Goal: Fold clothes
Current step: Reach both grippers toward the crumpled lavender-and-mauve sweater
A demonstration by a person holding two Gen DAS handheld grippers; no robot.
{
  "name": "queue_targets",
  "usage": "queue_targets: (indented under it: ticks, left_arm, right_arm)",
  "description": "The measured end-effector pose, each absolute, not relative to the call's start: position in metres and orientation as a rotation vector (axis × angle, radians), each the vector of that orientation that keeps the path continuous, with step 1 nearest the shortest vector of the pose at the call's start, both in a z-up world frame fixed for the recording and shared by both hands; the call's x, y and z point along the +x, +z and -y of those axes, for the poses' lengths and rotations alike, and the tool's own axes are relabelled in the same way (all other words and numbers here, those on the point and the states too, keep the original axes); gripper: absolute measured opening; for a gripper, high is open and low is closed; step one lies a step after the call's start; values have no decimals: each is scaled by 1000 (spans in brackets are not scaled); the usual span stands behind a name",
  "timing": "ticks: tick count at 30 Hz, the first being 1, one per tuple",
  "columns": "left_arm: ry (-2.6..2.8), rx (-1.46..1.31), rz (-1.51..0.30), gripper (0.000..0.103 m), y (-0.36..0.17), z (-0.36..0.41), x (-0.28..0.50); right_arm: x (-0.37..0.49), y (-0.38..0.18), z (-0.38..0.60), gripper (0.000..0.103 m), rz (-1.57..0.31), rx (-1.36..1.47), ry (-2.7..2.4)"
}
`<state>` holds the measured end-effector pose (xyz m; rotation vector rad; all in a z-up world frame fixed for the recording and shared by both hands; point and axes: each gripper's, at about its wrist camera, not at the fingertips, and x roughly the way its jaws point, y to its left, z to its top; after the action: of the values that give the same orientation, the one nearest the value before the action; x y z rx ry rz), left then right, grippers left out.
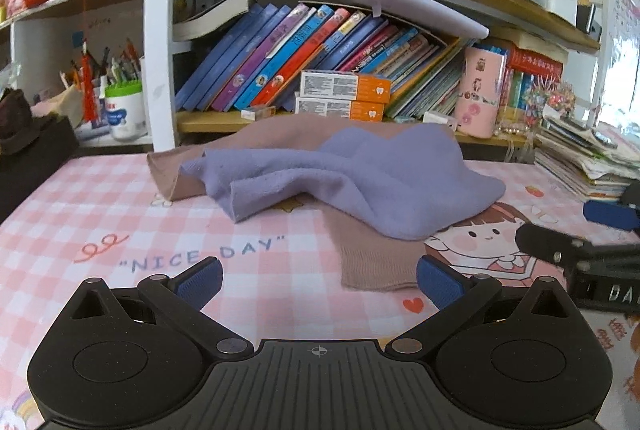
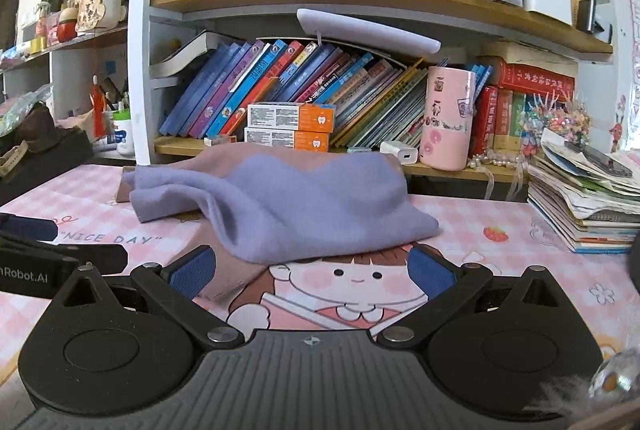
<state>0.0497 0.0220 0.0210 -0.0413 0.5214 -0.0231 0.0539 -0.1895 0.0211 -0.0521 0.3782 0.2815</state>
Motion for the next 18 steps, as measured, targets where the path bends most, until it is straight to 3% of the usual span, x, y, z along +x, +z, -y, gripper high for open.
queue_targets:
  ticks: [12, 18]
  left_arm:
    - [-138, 165, -550, 103, 0, 2, 88]
    - [-193, 313, -501, 103, -3, 18, 103]
  right_arm:
    - [163, -3, 253, 102, -587, 205, 226]
    - [213, -23, 271, 75, -698, 422, 294]
